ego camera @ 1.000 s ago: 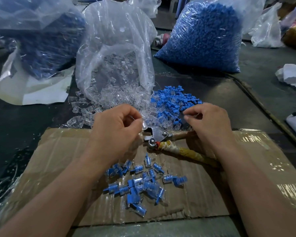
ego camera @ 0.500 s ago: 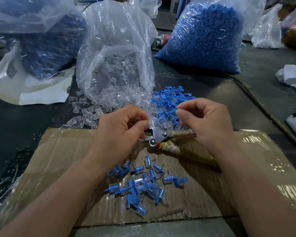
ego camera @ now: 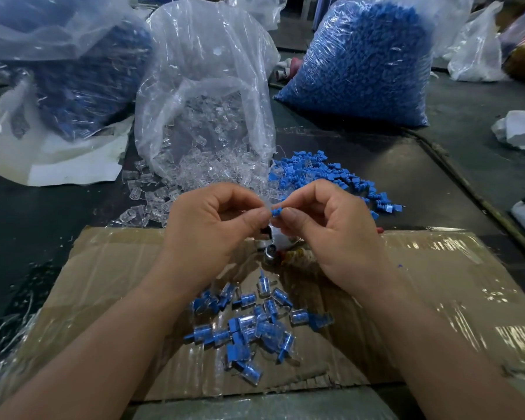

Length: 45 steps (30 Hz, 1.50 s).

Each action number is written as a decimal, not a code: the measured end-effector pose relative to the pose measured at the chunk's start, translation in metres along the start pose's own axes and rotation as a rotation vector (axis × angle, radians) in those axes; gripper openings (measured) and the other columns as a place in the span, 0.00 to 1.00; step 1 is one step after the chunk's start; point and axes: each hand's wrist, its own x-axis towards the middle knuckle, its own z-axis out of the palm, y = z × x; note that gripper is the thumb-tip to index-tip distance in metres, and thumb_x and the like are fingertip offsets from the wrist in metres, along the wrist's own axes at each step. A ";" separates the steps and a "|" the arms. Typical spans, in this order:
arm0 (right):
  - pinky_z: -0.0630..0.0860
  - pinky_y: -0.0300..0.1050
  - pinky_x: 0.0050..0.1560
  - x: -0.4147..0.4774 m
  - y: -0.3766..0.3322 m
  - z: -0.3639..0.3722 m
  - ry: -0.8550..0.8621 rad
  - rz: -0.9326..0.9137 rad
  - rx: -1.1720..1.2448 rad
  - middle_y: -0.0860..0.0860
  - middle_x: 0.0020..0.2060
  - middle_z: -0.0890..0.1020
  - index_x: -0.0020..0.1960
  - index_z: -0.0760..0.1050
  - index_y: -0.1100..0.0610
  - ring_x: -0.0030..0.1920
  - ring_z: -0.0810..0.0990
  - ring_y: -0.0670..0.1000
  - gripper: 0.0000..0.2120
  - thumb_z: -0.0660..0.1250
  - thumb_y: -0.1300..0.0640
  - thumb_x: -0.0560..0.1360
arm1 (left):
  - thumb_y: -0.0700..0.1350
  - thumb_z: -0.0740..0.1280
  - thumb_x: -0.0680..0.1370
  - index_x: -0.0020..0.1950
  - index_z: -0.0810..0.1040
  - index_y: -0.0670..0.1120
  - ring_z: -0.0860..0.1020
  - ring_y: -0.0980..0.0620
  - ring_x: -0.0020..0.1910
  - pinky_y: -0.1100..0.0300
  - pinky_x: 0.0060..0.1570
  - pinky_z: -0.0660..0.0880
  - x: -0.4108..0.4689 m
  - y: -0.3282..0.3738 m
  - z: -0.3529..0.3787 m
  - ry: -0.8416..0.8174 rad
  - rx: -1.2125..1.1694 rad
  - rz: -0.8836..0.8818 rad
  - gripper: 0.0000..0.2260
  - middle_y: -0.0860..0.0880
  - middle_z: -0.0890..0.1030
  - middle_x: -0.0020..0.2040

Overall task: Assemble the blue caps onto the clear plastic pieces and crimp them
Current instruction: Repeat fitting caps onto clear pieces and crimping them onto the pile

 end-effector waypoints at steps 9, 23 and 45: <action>0.73 0.30 0.38 -0.003 -0.001 0.005 0.036 -0.101 -0.037 0.42 0.35 0.80 0.39 0.75 0.45 0.37 0.78 0.39 0.10 0.69 0.59 0.72 | 0.34 0.74 0.65 0.41 0.79 0.51 0.82 0.59 0.35 0.70 0.36 0.76 0.002 -0.004 -0.001 0.059 0.007 -0.043 0.14 0.53 0.83 0.36; 0.72 0.27 0.34 -0.004 0.003 0.008 0.127 -0.145 -0.172 0.38 0.29 0.77 0.38 0.79 0.50 0.36 0.79 0.39 0.06 0.74 0.60 0.68 | 0.33 0.73 0.67 0.40 0.80 0.49 0.78 0.60 0.38 0.71 0.41 0.75 -0.004 0.003 0.006 0.013 0.190 0.069 0.12 0.50 0.79 0.41; 0.78 0.35 0.41 -0.001 0.004 0.006 -0.046 -0.055 0.170 0.45 0.38 0.83 0.42 0.78 0.47 0.39 0.83 0.44 0.08 0.70 0.51 0.63 | 0.41 0.72 0.57 0.31 0.82 0.48 0.81 0.52 0.29 0.64 0.27 0.76 0.004 0.002 -0.004 -0.197 -0.392 -0.316 0.05 0.47 0.82 0.31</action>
